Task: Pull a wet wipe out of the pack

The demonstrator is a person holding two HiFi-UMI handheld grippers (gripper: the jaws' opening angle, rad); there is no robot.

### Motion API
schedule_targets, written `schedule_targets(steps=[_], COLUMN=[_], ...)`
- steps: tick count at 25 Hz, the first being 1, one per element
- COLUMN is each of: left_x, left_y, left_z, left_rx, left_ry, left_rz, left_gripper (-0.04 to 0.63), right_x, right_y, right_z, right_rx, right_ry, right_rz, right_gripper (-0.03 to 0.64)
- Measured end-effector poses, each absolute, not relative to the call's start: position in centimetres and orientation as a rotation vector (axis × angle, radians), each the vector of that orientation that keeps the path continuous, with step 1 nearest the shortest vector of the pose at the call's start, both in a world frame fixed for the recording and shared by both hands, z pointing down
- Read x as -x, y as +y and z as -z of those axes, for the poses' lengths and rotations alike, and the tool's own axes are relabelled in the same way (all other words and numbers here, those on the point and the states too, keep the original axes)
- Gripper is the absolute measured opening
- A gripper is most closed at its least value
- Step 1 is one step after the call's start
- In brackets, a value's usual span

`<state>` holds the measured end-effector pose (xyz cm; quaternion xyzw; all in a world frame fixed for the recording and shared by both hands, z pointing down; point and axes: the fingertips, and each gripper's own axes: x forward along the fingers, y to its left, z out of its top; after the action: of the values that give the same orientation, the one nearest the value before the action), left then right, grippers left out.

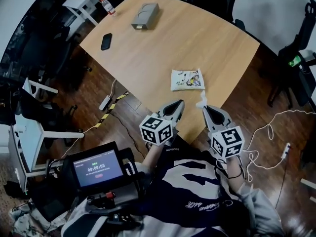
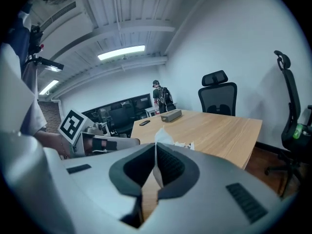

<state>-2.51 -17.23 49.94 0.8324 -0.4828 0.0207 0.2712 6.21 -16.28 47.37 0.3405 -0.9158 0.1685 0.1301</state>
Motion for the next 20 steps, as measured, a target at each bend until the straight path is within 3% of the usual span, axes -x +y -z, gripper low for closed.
schedule_targets(steps=[12, 20], left_x=[0.2, 2.2], left_y=[-2.8, 0.0], left_z=[-48.8, -48.2], left_rx=[-2.138, -2.148], left_ry=[-1.513, -1.586], left_rz=[-0.139, -0.125], left_gripper=[0.003, 0.003], right_x=[-8.5, -6.4], right_y=[-7.7, -4.8], right_z=[-46.4, -48.0], right_rx=[-0.819, -0.762], right_ry=[-2.769, -2.804], right_rz=[-0.589, -0.633], right_gripper=[0.005, 0.005])
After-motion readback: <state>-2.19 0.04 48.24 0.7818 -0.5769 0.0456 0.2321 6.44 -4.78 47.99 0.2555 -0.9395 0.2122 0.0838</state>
